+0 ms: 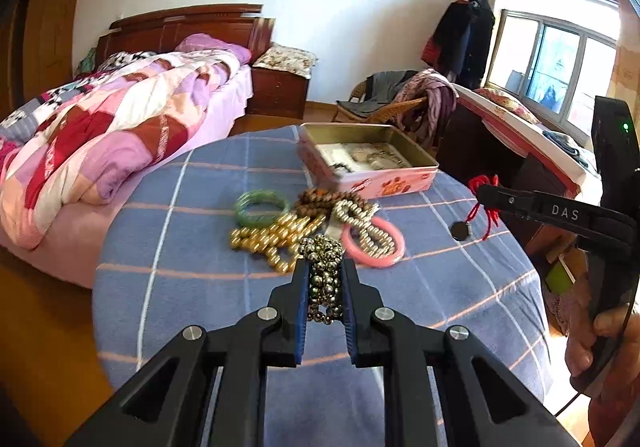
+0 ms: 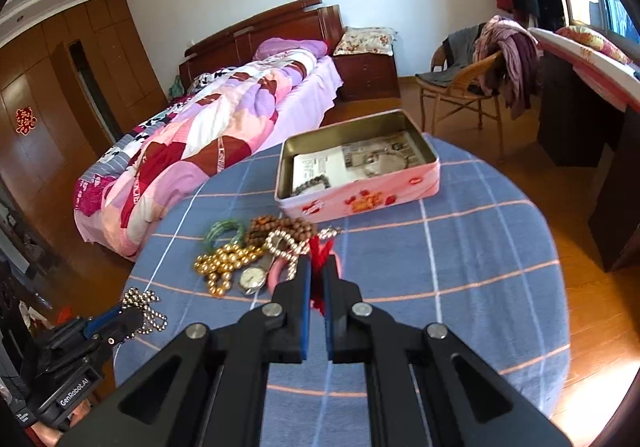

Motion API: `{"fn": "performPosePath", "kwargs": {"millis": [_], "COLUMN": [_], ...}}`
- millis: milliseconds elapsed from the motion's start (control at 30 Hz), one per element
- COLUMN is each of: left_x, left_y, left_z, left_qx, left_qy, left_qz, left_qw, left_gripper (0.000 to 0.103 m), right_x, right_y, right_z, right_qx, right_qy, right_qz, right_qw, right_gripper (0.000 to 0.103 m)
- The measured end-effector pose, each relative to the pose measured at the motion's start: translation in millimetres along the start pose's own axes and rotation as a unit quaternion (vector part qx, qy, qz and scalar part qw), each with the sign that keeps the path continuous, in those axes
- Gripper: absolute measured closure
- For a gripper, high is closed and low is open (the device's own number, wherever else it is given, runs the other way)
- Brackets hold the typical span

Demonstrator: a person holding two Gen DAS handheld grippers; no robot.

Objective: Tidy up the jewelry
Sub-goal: 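Carry the chain and tassel into the pink tin and open both tools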

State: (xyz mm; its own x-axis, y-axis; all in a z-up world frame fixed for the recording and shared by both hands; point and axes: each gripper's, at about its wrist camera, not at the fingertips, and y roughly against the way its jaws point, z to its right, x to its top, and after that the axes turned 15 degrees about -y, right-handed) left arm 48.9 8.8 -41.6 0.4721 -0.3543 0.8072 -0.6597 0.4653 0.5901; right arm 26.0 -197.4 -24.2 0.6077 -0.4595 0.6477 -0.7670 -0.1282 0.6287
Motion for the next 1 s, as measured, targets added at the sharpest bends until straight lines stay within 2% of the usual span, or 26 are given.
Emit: {"fn": "performPosePath", "kwargs": {"millis": [200,333,467,700,933,967,1000], "left_x": [55.3,89.7,109.6,125.8,121.5,120.7,118.3], "left_y": [-11.8,-32.8,-66.8,-128.1,-183.4,-189.8,-195.2], "left_z": [8.5,12.9,13.5,7.4,-2.7,-1.6,-1.2], "left_qx": [-0.034,-0.040,-0.049,-0.055,-0.036,-0.030,-0.021], "left_qy": [-0.024,-0.043,-0.038,-0.032,-0.021,-0.025,-0.029], "left_qz": [0.054,0.081,0.083,0.055,-0.007,-0.017,-0.032], "left_qw": [0.9977,0.9950,0.9946,0.9965,0.9991,0.9991,0.9989], "left_gripper": [0.088,0.088,0.088,0.088,0.088,0.088,0.088], "right_x": [36.6,67.7,92.5,113.1,110.1,111.6,110.4], "right_y": [7.7,2.7,-21.4,-83.8,-134.4,-137.4,-142.5], "right_z": [-3.3,-5.1,-3.4,14.8,31.2,31.6,32.6], "right_qx": [0.008,0.017,0.010,0.000,-0.010,-0.012,-0.017], "right_qy": [0.007,0.006,0.006,-0.022,-0.033,-0.033,-0.033], "right_qz": [0.042,0.071,0.084,0.053,0.010,0.008,0.001], "right_qw": [0.999,0.997,0.996,0.998,0.999,0.999,0.999], "right_gripper": [0.095,0.094,0.094,0.094,0.089,0.086,0.063]}}
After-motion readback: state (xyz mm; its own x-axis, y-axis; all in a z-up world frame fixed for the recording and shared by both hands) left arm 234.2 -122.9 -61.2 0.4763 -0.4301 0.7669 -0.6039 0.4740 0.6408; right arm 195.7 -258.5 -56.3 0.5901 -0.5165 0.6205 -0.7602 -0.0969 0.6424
